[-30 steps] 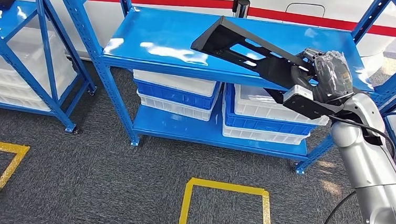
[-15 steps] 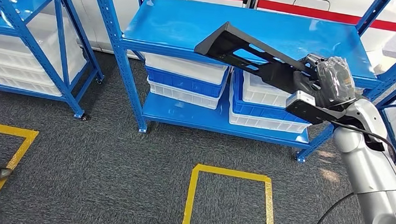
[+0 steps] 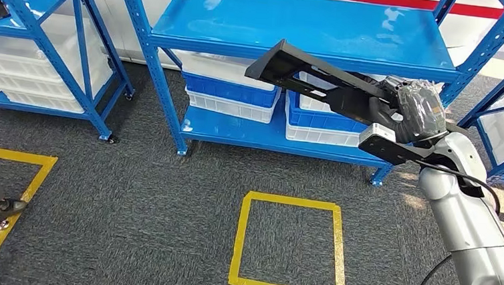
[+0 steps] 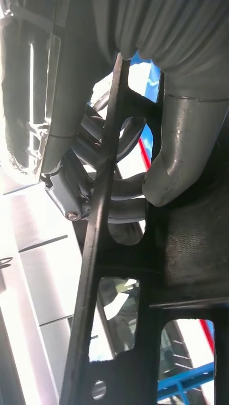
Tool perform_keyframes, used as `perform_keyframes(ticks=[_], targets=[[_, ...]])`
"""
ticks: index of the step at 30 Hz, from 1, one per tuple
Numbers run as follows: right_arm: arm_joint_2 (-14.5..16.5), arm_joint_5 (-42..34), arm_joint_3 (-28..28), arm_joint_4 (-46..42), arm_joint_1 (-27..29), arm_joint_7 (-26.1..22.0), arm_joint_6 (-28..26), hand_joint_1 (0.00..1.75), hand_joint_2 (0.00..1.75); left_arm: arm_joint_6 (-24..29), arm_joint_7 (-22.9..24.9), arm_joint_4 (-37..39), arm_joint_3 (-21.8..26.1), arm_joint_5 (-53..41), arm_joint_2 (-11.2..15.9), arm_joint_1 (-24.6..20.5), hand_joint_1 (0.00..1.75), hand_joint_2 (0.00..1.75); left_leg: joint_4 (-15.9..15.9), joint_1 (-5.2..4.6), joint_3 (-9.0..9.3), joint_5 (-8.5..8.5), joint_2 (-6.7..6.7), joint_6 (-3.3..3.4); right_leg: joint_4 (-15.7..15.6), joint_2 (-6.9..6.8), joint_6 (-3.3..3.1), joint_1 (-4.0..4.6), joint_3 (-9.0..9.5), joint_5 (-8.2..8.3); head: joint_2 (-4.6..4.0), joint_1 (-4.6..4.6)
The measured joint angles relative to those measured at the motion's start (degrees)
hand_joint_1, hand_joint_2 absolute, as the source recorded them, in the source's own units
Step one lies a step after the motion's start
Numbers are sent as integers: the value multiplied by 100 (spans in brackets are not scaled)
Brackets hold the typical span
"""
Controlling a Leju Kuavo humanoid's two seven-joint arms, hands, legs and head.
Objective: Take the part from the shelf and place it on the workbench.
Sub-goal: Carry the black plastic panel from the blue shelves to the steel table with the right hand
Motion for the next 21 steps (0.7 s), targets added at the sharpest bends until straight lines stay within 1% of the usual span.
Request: perform_keyframes(ticks=[1,2,3,4,5,6,7,8,9,10,11,12,13,14,15,16,17,18,19,20,21], targets=[[-31,1,-33,-60,79,7,-7,175,175,-3,1,-1,0,-5,2,0,0,175,-235,3,253,134,-3,21,1,-3,17,4,-61,52,0,-2],[-59,2,-69,-123,150,11,-13,175,175,-4,1,-2,1,-5,12,-3,0,175,-621,-3,578,206,-16,62,2,-6,35,1,-111,97,0,0],[-83,3,-105,-179,199,16,-20,175,175,-4,2,-3,2,-5,23,-6,0,175,-1064,-17,901,200,-26,108,4,-8,62,8,-147,142,0,1],[-98,5,-135,-226,235,20,-29,175,175,-4,2,-4,3,-6,38,-10,0,175,-1434,-38,1149,152,-36,147,1,-12,102,4,-177,190,0,1],[-112,8,-156,-262,261,25,-38,175,175,-4,2,-4,4,-6,52,-14,0,175,-1675,-64,1291,98,-44,179,-7,-16,148,-8,-203,237,0,3],[-122,11,-170,-291,286,30,-47,175,175,-3,2,-4,5,-5,62,-16,0,175,-1791,-90,1331,91,-41,201,-22,-17,195,-19,-222,290,0,1],[-128,19,-175,-314,323,33,-55,175,175,-3,4,-3,6,-1,68,-16,0,175,-1863,-88,1331,140,-37,233,-34,-16,230,-22,-255,320,0,1],[-135,32,-179,-335,363,38,-61,175,175,-2,8,-2,8,5,68,-15,0,175,-1927,-87,1316,212,-25,263,-15,-12,239,-22,-303,288,0,2],[-137,52,-183,-354,398,46,-64,175,175,-2,11,-1,10,14,67,-12,0,175,-1993,-75,1288,288,-12,300,79,-6,217,-10,-369,175,0,13],[-137,78,-185,-371,421,60,-68,175,175,-2,15,0,16,25,63,-9,0,175,-2051,-58,1244,361,3,326,304,-2,176,2,-468,-33,0,27],[-132,110,-186,-383,432,80,-70,175,175,-2,17,0,27,34,58,-8,0,175,-2055,-61,1170,422,16,333,639,1,130,-5,-577,-284,0,39],[-123,146,-185,-393,438,104,-72,175,175,-2,17,0,42,42,55,-6,0,175,-2053,-58,1091,480,23,341,1037,2,108,-6,-672,-508,0,52],[-112,178,-185,-401,448,125,-74,175,175,-2,15,0,56,48,50,-5,0,175,-2047,-54,1013,539,30,331,1397,2,128,-16,-730,-642,0,55],[-98,207,-184,-408,464,147,-74,175,175,-2,14,0,68,50,42,-4,0,175,-2035,-43,936,595,37,311,1604,3,190,-32,-710,-650,0,56],[-88,228,-184,-418,479,166,-74,175,175,-2,12,0,78,54,33,-4,0,175,-2011,-24,852,647,42,282,1619,2,281,-52,-604,-556,0,57],[-80,242,-186,-435,492,180,-74,175,175,-2,11,0,85,56,25,-4,0,175,-1966,3,759,690,46,243,1426,0,381,-84,-409,-414,0,57],[-74,251,-192,-456,502,190,-74,175,175,-2,11,-1,93,61,30,-4,0,175,-1897,20,657,723,48,201,1083,-2,474,-123,-165,-343,0,64],[-69,257,-200,-481,510,195,-74,175,175,-1,11,-2,101,71,34,-3,0,175,-1810,27,553,749,46,158,705,11,509,-117,93,-352,0,80],[-63,259,-215,-503,524,197,-74,175,175,2,10,-2,108,79,46,-2,0,175,-1733,16,466,774,40,119,412,23,508,-114,272,-413,0,90],[-54,262,-230,-518,549,199,-74,175,175,4,8,-2,117,88,56,1,0,175,-1675,-4,399,805,31,89,249,34,482,-110,359,-499,0,95],[-43,264,-242,-529,579,201,-73,175,175,5,6,-1,128,96,59,7,0,175,-1645,-14,351,846,21,69,224,44,434,-94,369,-531,0,95]])
